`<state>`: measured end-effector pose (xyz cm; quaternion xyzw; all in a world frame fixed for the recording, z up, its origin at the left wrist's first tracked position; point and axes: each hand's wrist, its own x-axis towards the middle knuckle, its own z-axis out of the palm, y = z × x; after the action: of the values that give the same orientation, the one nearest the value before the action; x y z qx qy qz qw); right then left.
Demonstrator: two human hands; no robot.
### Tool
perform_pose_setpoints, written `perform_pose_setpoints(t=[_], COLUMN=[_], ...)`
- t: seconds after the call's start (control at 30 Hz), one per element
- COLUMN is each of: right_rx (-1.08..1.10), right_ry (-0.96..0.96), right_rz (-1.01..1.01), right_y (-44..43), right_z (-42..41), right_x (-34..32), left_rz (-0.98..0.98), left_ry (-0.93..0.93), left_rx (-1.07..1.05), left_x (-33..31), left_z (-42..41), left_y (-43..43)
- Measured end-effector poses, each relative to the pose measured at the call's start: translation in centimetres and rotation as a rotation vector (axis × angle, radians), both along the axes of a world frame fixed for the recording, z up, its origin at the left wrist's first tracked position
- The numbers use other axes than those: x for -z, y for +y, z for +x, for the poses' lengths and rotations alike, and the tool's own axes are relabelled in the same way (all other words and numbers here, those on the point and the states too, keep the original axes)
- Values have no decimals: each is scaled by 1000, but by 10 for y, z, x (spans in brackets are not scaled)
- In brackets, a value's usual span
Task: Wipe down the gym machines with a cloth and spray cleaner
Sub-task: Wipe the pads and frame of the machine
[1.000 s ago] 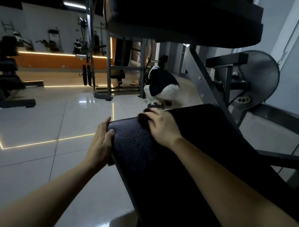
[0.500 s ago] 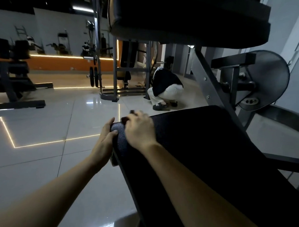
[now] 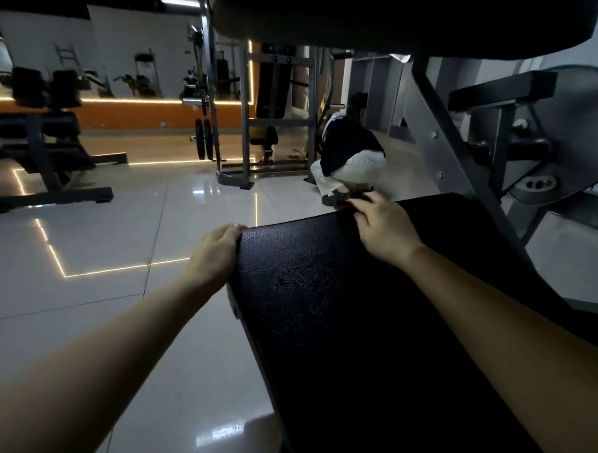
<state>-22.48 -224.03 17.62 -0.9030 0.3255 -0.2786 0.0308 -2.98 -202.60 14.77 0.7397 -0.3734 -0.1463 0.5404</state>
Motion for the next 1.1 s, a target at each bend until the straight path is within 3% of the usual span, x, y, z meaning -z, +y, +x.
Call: perform_pose_setpoints(t=[0.13,0.23,0.37,0.47,0.63,0.7,0.87,0.97,1.03,1.1], right_rx=[176,176,-26,-195,-516,-449,104,318,355,244], right_ry=[-60,-62,-70,-53,8,15,-99,-148,-207,-287], right_rz=[27,112,164,49,-60,-55,54,151,103,46], right_y=[26,59,144,196,177,151,68,88,121,161], right_z=[28,41,62,67,18,-2,-33,-11,2,9], right_x=[5,6,11,27,31,29,26,22,30,43], left_rz=[-9,50,60,17,-80,-113,-127,-149,-147,-135], left_ry=[75,81,74,102,64,57,52,66,66,58], left_rx=[96,174,197,180,198,178,193,183,183,184], left_x=[-6,-8,-11,-10,2,7,11,12,14,15], left_z=[-1,7,5,4,9,11,9,8,10,13], left_y=[7,12,17,22,30,29,26,25,25,25])
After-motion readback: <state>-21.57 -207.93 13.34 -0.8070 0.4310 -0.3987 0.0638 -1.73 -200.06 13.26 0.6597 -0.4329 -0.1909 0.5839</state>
